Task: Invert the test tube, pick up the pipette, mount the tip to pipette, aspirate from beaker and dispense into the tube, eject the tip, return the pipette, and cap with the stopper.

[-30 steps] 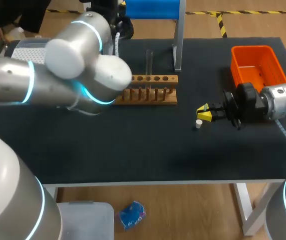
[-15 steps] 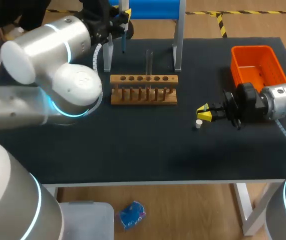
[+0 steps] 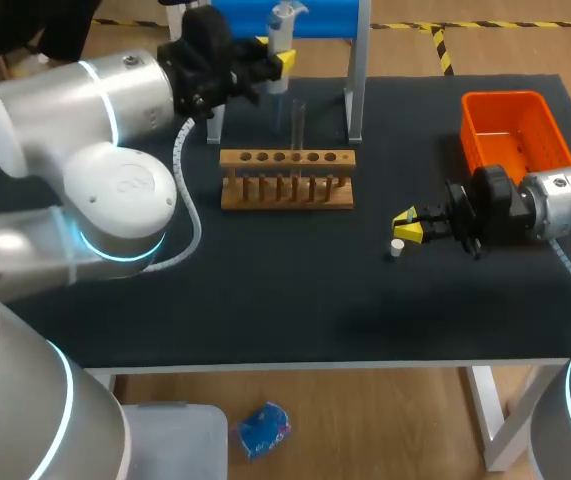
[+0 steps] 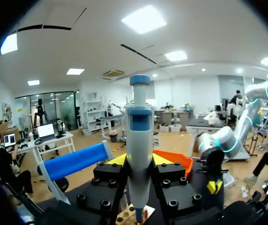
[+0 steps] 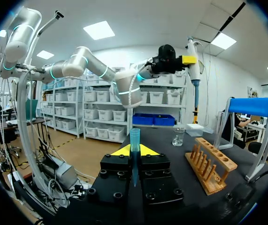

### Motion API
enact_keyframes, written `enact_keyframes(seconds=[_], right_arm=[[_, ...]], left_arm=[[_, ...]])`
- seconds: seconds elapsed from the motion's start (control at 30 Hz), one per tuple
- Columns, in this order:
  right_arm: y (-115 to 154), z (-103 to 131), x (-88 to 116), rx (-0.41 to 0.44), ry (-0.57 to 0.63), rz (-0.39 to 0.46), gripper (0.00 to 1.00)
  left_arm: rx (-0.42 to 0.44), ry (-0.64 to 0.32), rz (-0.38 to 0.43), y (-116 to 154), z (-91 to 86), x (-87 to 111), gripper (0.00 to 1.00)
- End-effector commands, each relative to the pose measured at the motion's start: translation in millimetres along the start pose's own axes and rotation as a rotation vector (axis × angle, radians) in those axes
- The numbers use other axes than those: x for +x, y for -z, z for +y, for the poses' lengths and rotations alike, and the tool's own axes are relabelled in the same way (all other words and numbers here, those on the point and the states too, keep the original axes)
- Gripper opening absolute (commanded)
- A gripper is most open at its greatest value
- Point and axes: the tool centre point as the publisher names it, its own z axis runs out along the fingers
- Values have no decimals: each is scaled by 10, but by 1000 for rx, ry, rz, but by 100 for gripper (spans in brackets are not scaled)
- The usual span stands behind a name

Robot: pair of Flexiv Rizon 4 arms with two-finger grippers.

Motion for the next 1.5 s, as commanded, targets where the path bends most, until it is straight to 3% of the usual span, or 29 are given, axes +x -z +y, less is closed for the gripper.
enact_keyframes(seconds=[0.03,0.17,0.8,1.03,1.13,1.2,1.27,1.33,1.37,1.5], right_arm=[[2,5,8,2,1,-1,0],[2,5,8,2,1,-1,0],[2,5,8,2,1,-1,0],[2,5,8,2,1,-1,0],[2,5,8,2,1,-1,0],[2,5,8,2,1,-1,0],[2,5,8,2,1,-1,0],[2,5,8,2,1,-1,0],[2,5,8,2,1,-1,0],[2,5,8,2,1,-1,0]], left_arm=[[5,11,128,12,-19,106,0],[-6,14,111,-61,-42,216,0],[-6,14,111,-61,-42,216,0],[49,12,222,-109,-97,602,0],[29,16,255,-114,-107,722,0],[91,55,312,-121,-129,798,0],[43,33,312,-126,-146,876,0],[97,53,366,-141,-187,975,0],[57,20,355,-145,-209,1016,0],[65,-10,377,-158,-296,1146,0]])
